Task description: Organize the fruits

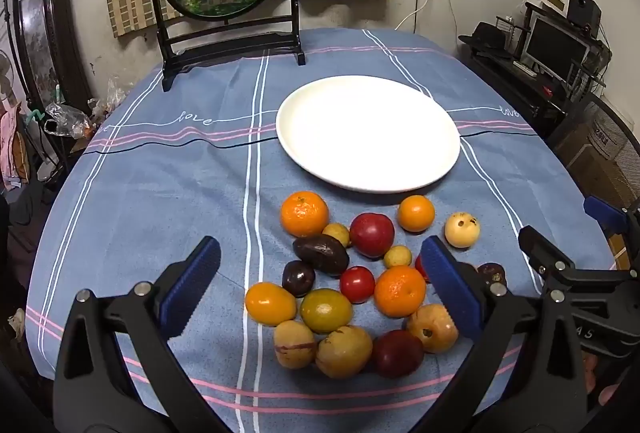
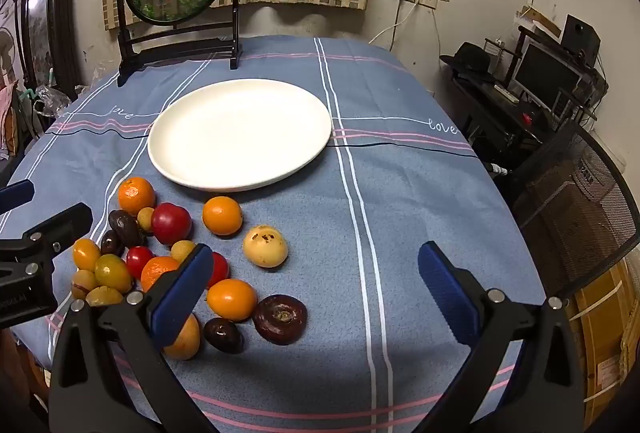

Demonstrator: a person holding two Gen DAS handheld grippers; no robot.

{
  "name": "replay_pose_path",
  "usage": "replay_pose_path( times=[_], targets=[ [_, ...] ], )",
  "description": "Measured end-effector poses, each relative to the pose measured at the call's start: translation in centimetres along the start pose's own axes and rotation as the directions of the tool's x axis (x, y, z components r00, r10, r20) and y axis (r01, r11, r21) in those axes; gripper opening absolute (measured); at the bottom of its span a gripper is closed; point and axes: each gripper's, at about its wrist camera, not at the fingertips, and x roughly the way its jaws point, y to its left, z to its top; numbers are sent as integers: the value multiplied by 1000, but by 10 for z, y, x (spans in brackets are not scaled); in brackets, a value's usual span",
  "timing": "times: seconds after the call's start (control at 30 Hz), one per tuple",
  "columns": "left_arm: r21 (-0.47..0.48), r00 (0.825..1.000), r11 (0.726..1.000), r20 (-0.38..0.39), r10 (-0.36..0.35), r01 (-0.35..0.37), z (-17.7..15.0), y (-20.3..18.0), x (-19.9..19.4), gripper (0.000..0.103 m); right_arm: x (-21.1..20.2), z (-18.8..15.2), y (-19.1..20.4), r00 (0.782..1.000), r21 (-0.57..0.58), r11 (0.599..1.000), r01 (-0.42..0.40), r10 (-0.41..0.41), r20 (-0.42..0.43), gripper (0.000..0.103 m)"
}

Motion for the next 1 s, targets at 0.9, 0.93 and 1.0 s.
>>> replay_pose_path(
  times=[0.9,0.93,1.0],
  targets=[
    [-6,1000,1000,4,1,-1,-3,4,-2,101,-4,0,7,1000,-17,1000,4,-3,13,102],
    [-5,1000,1000,3,0,0,-4,4,-1,101,-4,0,7,1000,-17,1000,-3,3,15,102],
    [-3,1000,1000,3,-1,1,-4,4,-1,101,-5,1,7,1000,-13,1000,-14,15,16,102]
  ],
)
